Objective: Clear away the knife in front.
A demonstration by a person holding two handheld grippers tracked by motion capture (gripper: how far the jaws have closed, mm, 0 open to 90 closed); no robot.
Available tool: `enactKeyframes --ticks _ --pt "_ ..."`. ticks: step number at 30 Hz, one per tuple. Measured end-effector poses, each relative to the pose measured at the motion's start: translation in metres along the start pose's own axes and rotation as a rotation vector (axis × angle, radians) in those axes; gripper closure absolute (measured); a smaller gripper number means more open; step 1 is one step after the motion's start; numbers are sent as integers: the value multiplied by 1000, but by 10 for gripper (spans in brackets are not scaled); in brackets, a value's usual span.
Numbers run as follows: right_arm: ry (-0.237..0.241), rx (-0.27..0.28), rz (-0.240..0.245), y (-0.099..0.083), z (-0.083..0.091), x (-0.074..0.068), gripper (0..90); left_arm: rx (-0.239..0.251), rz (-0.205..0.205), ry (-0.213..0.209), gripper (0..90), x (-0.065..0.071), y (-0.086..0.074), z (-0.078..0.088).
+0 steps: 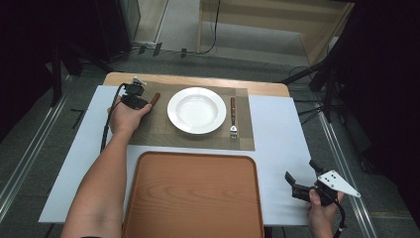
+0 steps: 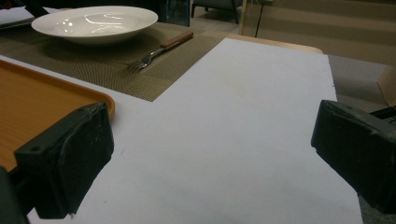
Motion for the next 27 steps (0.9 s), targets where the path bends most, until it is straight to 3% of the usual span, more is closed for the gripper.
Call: enactKeyframes --ticks 27 --pt "8 9 -16 1 1 1 0 85 -29 -18 763 7 -2 37"
Point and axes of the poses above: each handheld gripper's, and its own axes: z roughly backward along the jaws, y roughly out of its top, x roughly to its right, the point moved 4 cm from there along -z, roughly forward along the jaws, and after that the axes turned 9 degrees about -z, right-handed, at the moved point
